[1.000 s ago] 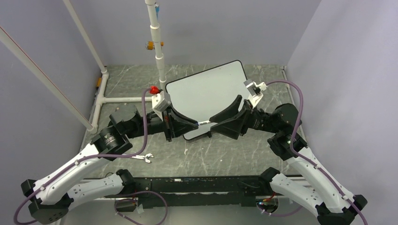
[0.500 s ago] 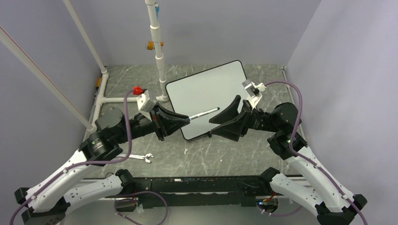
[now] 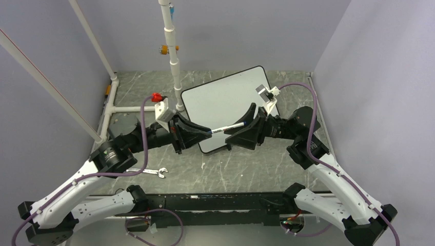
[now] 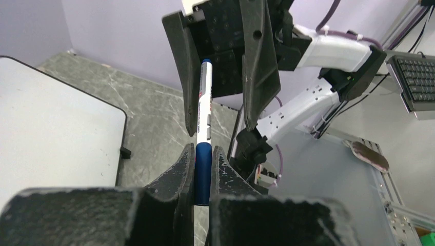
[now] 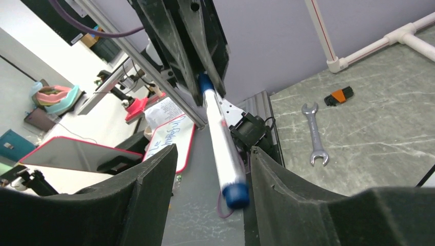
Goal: Write a sentence on the whiteboard
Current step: Open the whiteboard marker at the center of the board.
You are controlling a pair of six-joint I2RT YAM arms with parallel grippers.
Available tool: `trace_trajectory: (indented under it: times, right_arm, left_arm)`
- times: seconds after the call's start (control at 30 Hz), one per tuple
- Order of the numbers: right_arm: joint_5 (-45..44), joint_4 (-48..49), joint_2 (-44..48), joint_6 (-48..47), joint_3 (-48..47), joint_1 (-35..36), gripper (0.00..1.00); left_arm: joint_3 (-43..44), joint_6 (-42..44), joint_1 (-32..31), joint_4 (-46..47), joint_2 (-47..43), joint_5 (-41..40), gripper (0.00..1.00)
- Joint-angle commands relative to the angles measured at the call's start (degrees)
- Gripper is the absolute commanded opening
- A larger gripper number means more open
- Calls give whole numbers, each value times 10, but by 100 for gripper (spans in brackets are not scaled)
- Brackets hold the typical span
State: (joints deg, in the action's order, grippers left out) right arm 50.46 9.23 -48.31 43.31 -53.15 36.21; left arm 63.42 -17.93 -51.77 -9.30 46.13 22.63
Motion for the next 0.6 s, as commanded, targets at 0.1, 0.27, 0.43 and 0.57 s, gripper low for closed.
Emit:
trace_trajectory:
  times: [0.1, 0.27, 0.43, 0.57]
  right_arm:
    - [5, 50, -11, 13, -27, 0, 51]
    - [11, 60, -8, 18, -21, 0, 41]
    - [12, 53, -7, 14, -19, 0, 35]
    - [13, 56, -7, 17, -16, 0, 32]
  left_arm:
    - [-27, -20, 0, 58, 16, 39, 0]
    - [-36, -21, -1, 73, 28, 37, 0]
    - [-47, -26, 0, 88, 32, 34, 0]
    - [-48, -27, -1, 88, 36, 34, 0]
